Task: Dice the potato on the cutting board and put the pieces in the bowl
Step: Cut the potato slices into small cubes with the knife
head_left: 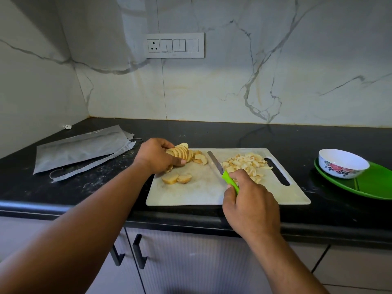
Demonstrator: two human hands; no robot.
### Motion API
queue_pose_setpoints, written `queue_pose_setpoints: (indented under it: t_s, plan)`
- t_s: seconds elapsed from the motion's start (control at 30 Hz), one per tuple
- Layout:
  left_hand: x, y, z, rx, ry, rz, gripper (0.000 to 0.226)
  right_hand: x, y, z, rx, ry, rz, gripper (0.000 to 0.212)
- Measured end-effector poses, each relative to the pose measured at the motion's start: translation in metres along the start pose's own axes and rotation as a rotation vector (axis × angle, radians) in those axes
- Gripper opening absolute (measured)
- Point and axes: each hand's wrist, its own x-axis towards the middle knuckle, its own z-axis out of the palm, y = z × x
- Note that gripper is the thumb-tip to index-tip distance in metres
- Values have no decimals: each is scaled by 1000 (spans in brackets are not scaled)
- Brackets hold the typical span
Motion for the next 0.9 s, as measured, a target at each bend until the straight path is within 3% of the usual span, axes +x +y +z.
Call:
queue_pose_setpoints:
  t_s: [0.3,0.43,0.57,0.7,0.77,0.9]
  plan:
    - [11,6,-11,-168,-19,-41,35,3,-1,-6,18,-54,14,27]
    - [17,2,-23,-239,-68,-17,4,5,-1,-7,28,-74,24,25]
    - [21,-10,-25,-388,-119,25,27,4,1,-6,42,-85,25,24]
    - [19,-22,-16,-599,-144,70,33,4,0,-11,85,-122,38,22]
    - [19,-24,-15,-539,-158,91,31,7,0,-12,128,-125,42,20]
    - [12,-31,-14,-81,-93,197,20,13,-8,-7,230,-92,24,18]
